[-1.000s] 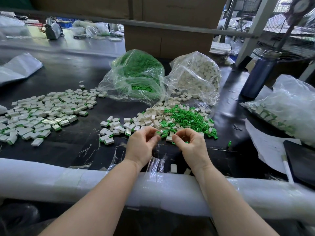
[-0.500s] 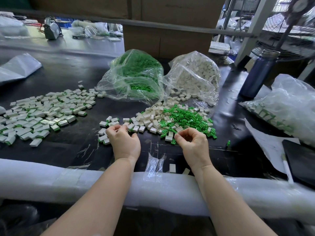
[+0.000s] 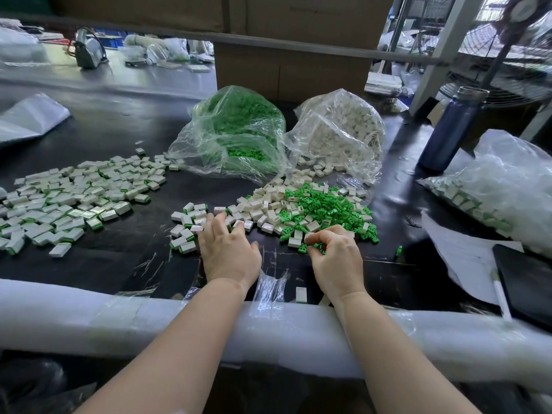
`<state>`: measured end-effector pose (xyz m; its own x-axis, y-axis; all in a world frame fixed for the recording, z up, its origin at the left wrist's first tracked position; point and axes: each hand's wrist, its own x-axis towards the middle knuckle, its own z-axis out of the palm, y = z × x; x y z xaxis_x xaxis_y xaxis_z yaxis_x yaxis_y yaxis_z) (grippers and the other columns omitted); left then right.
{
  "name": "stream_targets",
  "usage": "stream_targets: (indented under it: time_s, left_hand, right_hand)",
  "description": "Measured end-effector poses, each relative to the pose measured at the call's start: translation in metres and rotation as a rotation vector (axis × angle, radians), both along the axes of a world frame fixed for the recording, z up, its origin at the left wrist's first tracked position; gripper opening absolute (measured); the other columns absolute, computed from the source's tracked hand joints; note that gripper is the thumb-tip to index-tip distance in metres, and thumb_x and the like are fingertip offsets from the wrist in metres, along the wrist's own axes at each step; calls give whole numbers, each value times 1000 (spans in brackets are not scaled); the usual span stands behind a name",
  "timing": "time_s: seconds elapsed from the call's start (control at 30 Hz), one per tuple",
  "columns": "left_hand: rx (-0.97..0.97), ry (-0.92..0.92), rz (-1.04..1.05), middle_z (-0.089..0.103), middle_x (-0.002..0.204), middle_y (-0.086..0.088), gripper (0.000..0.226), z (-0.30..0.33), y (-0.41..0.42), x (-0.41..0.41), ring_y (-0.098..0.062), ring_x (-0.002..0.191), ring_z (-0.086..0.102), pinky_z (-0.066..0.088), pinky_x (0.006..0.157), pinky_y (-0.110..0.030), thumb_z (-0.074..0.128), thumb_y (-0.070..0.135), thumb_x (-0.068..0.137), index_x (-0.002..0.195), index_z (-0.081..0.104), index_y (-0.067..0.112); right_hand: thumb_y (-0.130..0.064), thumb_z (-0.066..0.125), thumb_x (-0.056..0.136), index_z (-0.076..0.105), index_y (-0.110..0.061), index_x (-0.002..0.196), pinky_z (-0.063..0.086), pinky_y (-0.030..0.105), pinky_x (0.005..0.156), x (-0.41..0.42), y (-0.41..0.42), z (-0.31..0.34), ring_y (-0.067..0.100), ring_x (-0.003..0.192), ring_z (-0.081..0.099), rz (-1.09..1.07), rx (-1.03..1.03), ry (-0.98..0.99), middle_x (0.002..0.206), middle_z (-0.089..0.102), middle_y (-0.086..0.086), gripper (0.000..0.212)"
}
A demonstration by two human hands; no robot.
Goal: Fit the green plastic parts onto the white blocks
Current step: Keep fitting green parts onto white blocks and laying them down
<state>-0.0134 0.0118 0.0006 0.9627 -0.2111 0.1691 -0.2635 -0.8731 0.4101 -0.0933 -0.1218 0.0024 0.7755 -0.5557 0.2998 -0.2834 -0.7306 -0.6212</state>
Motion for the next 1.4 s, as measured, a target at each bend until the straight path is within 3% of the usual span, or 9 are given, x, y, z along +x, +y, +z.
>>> stream_targets:
  time_s: [0.27, 0.43, 0.6, 0.77, 0.83, 1.0, 1.13, 1.27, 1.4]
  left_hand:
    - [-133, -103, 68, 46, 126, 1, 21, 1, 4, -3, -23, 125, 28, 24, 106, -39, 55, 32, 89, 103, 68, 23]
    - [-29, -32, 59, 36, 135, 0, 34, 1, 3, -3, -25, 125, 24, 24, 103, -38, 48, 37, 94, 126, 54, 30]
    - [7, -29, 32, 36, 133, 1, 25, 0, 2, -3, -24, 119, 23, 24, 96, -37, 45, 39, 95, 116, 58, 37]
    - [-123, -88, -45, 61, 108, 3, 14, 0, 2, -4, -21, 105, 41, 25, 82, -31, 55, 23, 91, 103, 61, 27]
    - [-311, -83, -146, 65, 94, 2, 15, 2, 2, -6, -19, 95, 50, 39, 81, -29, 59, 15, 89, 102, 63, 20]
    - [-629, 110, -325, 61, 78, 11, 21, 6, 1, -10, -2, 74, 58, 42, 68, 1, 65, 9, 85, 104, 66, 17]
    - [-691, 224, -376, 62, 77, 11, 22, 4, 0, -9, -2, 73, 60, 47, 73, -6, 67, 5, 83, 97, 65, 21]
    - [-737, 286, -412, 64, 78, 2, 25, 4, 1, -9, -17, 77, 64, 53, 78, -23, 65, 4, 83, 86, 61, 28]
    - [-846, 341, -419, 64, 83, -1, 27, 5, 1, -10, -16, 78, 66, 56, 72, -19, 59, -3, 86, 90, 64, 23]
  right_hand:
    - [-29, 62, 87, 68, -23, 111, 33, 30, 95, 0, 2, 2, 17, 107, 46, -13, -112, 127, 108, 53, -2, 25]
    - [-33, 64, 86, 65, -26, 114, 31, 30, 95, -2, 2, 2, 17, 109, 44, -22, -123, 150, 110, 52, -2, 28]
    - [-33, 63, 86, 68, -26, 110, 34, 31, 94, 0, 3, 1, 17, 108, 45, -24, -153, 164, 109, 53, -2, 25]
    - [-31, 60, 89, 70, -23, 104, 34, 31, 92, 1, 2, -1, 17, 103, 45, -11, -176, 148, 105, 53, -1, 20]
    - [-29, 56, 92, 70, -18, 101, 35, 30, 86, 2, 3, -1, 18, 97, 45, -9, -178, 103, 100, 53, 0, 20]
    - [-21, 55, 94, 67, -12, 90, 38, 27, 64, -1, 5, 0, 17, 72, 55, 39, 3, -85, 81, 66, 1, 15]
    - [-13, 60, 90, 69, -12, 86, 52, 36, 73, -1, 7, 3, 21, 72, 64, 103, 194, -143, 73, 67, 1, 10]
    - [-17, 71, 81, 70, -17, 79, 52, 25, 70, -1, 5, 4, 10, 69, 62, 121, 298, -176, 69, 66, -8, 2]
    - [-7, 70, 81, 68, -14, 88, 52, 20, 75, 0, 4, 4, 10, 76, 62, 152, 393, -200, 78, 66, -5, 11]
